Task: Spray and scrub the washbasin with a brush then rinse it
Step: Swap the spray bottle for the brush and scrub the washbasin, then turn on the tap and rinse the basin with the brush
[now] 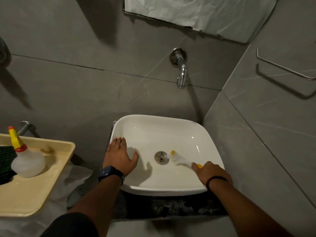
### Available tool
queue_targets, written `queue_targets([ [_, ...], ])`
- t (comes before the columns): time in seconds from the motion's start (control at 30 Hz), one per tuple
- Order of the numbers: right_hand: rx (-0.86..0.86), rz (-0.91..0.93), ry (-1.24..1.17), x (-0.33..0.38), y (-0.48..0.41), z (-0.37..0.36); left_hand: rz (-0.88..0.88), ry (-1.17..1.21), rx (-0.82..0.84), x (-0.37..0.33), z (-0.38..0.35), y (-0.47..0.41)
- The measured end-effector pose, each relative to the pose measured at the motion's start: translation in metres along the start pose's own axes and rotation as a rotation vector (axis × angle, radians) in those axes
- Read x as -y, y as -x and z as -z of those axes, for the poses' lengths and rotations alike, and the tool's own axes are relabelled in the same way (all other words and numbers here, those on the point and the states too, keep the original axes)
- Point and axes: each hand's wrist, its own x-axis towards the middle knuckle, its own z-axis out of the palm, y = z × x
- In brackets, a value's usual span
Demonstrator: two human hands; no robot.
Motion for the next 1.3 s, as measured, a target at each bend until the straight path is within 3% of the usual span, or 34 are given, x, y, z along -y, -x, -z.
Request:
queue_targets([
  [0.07,-0.020,-0.039,-0.006,-0.004,-0.002,0.002,-0.002,0.011,-0.009,0.001,-0.001,0.000],
  [0.17,0.118,-0.013,-0.009,0.000,-0.004,0.009,-0.002,0.002,-0.007,0.001,-0.002,-0.001],
  [0.3,0.022,-0.007,0.102,-0.007,-0.003,0.021,-0.005,-0.002,-0.015,0.001,-0.003,-0.001],
  [0.47,0.416,0.029,-0.146,0.007,0.000,0.027,0.006,-0.037,-0.005,0.001,-0.004,-0.002],
  [0.63,0.661,0.024,-0.401,0.026,0.010,0.021,0.088,0.015,0.044,-0.002,0.003,0.004],
  [0.77,0.637,-0.071,-0.826,0.015,0.006,0.049,0.154,0.204,-0.001,-0.033,0.032,-0.011],
  [0.93,0.662,-0.102,-1.239,-0.006,-0.011,0.092,0.146,0.701,-0.098,-0.130,0.094,-0.077],
  [1.13,0.765,-0.066,-1.366,-0.005,-0.026,0.113,0.119,0.918,0.102,-0.203,0.120,-0.152],
  [1.3,0.796,-0.188,-1.375,0.025,-0.060,0.093,0.083,1.107,0.299,-0.189,0.079,-0.191],
])
